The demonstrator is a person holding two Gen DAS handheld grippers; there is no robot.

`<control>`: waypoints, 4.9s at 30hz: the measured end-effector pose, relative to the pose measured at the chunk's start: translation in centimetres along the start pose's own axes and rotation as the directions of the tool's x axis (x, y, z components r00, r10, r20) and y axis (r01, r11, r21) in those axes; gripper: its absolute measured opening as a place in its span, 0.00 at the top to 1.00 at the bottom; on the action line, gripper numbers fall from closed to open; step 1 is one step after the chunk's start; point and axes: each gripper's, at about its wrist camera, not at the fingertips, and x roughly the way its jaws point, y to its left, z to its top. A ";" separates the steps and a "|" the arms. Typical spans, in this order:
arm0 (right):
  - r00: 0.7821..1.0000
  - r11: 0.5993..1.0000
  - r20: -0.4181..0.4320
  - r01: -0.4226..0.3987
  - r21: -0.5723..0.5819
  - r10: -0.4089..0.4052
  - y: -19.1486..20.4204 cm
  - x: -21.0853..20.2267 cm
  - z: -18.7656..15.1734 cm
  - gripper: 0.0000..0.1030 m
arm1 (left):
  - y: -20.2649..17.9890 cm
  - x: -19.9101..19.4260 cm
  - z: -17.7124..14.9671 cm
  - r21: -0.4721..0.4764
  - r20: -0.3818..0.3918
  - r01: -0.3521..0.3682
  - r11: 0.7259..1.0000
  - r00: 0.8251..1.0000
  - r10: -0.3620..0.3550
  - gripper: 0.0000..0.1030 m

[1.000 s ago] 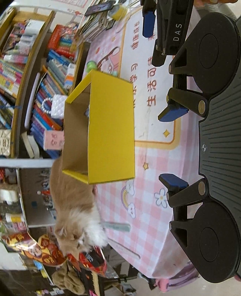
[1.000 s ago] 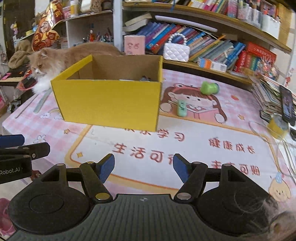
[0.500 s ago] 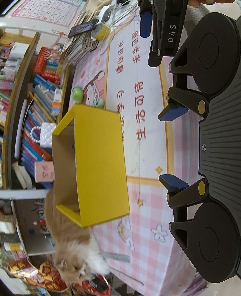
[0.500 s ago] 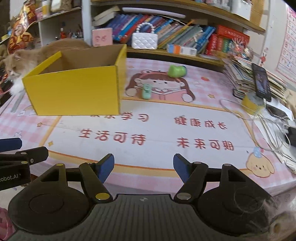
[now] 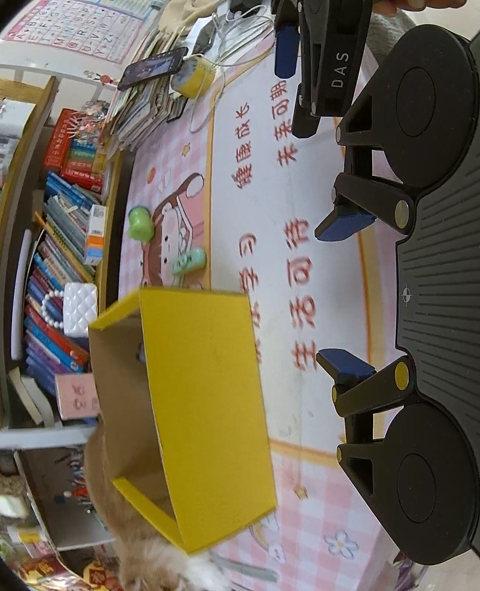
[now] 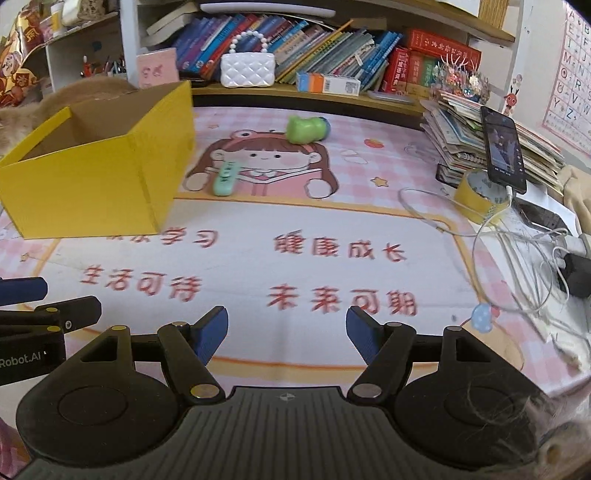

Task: Organize objects
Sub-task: 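Withdraw both grippers from the box toward the remaining items, then grasp the mint-green stapler with the left gripper while the right grasps the green toy, then carry the stapler and green toy with both grippers over the yellow box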

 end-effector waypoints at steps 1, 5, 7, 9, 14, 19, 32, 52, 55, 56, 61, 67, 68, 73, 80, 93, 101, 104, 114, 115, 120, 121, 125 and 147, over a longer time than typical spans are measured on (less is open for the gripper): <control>1.000 1.000 -0.004 -0.003 -0.002 0.003 -0.7 0.4 0.3 0.33 | -0.6 0.4 0.4 0.001 -0.004 -0.005 1.000 1.000 0.005 0.36; 1.000 1.000 -0.011 -0.016 -0.010 0.016 -3.3 1.8 1.3 0.33 | -2.7 1.9 1.5 -0.016 -0.016 -0.012 1.000 1.000 0.012 0.36; 1.000 1.000 -0.010 -0.022 -0.013 0.022 -4.6 2.5 1.9 0.33 | -3.9 2.6 2.1 -0.009 -0.018 -0.019 1.000 1.000 0.018 0.36; 1.000 0.999 -0.010 -0.029 -0.016 0.029 -5.9 3.1 2.5 0.33 | -5.0 3.2 2.8 -0.006 -0.016 -0.024 1.000 1.000 0.024 0.36; 0.999 0.998 -0.008 -0.051 -0.030 0.051 -8.7 4.9 4.2 0.33 | -7.3 4.8 4.4 -0.024 -0.010 -0.045 0.999 0.999 0.045 0.36; 0.997 0.996 0.006 -0.073 -0.048 0.073 -11.1 6.2 6.0 0.33 | -9.2 6.0 6.1 -0.040 0.005 -0.073 0.997 0.997 0.073 0.36; 0.987 0.989 0.074 -0.136 -0.063 0.141 -15.2 10.9 11.7 0.36 | -11.9 10.1 10.8 -0.089 0.053 -0.227 0.970 0.971 0.232 0.49; 0.944 0.933 0.119 -0.273 -0.235 0.306 -11.9 21.0 19.9 0.11 | -8.6 18.9 13.9 -0.190 -0.075 -0.358 0.914 0.934 0.350 0.66; 0.942 0.926 0.100 -0.288 -0.243 0.319 -11.1 23.0 20.9 0.08 | -8.4 19.4 14.0 -0.194 -0.082 -0.358 0.914 0.934 0.348 0.65; 0.940 0.924 0.093 -0.298 -0.242 0.327 -10.9 23.6 21.2 0.08 | -8.5 19.4 14.0 -0.194 -0.080 -0.358 0.913 0.934 0.349 0.65; 0.939 0.924 0.073 -0.313 -0.221 0.335 -9.8 26.6 22.5 0.08 | -8.7 19.6 14.2 -0.193 -0.074 -0.343 0.919 0.939 0.335 0.77; 0.945 0.918 0.040 -0.305 -0.254 0.325 -8.3 28.0 23.2 0.29 | -8.9 19.0 14.0 -0.196 -0.057 -0.328 0.924 0.945 0.323 0.78; 0.945 0.917 0.046 -0.300 -0.262 0.323 -8.2 27.8 23.2 0.29 | -8.9 18.5 14.0 -0.197 -0.050 -0.323 0.926 0.946 0.319 0.78; 0.919 0.910 0.084 -0.362 -0.203 0.384 -9.2 25.6 22.9 0.30 | -9.3 16.7 14.1 -0.205 -0.012 -0.294 0.933 0.954 0.298 0.78; 0.923 0.919 0.095 -0.351 -0.180 0.372 -9.9 21.5 20.7 0.30 | -9.9 13.7 12.8 -0.189 0.020 -0.256 0.948 0.964 0.264 0.78; 0.926 0.921 0.083 -0.351 -0.169 0.368 -9.5 13.7 13.6 0.30 | -9.5 7.1 9.0 -0.107 0.075 -0.168 0.980 0.981 0.177 0.78; 0.944 0.938 0.058 -0.313 -0.146 0.324 -7.3 8.5 9.3 0.30 | -6.8 4.3 6.4 -0.100 0.082 -0.096 0.990 0.991 0.105 0.78; 0.951 0.946 0.049 -0.296 -0.131 0.305 -6.1 7.0 7.8 0.30 | -5.3 3.4 5.7 -0.099 0.084 -0.079 0.992 0.993 0.087 0.78; 0.977 0.976 0.035 -0.208 -0.063 0.211 0.8 3.2 3.6 0.30 | 1.5 -0.5 2.5 -0.030 0.092 -0.043 0.999 0.995 0.046 0.78; 0.977 0.976 0.040 -0.208 -0.071 0.211 1.7 2.7 3.2 0.30 | 2.2 -0.8 2.2 -0.037 0.090 -0.043 0.998 0.995 0.046 0.78; 0.974 0.975 0.064 -0.210 -0.076 0.215 5.6 1.0 2.1 0.30 | 6.0 -2.8 0.6 -0.039 0.096 -0.054 0.998 0.994 0.057 0.78; 0.973 0.974 0.070 -0.214 -0.070 0.219 6.3 0.7 1.9 0.30 | 6.6 -3.3 0.3 -0.037 0.099 -0.057 0.998 0.993 0.061 0.78; 0.968 0.971 0.085 -0.229 -0.065 0.234 9.1 -0.3 1.2 0.30 | 8.9 -5.0 -0.7 -0.037 0.117 -0.079 0.996 0.990 0.083 0.78; 0.939 0.962 0.230 -0.221 -0.163 0.255 14.4 -4.4 4.6 0.30 | 13.4 -8.7 1.4 -0.061 0.258 -0.096 0.993 0.960 0.109 0.78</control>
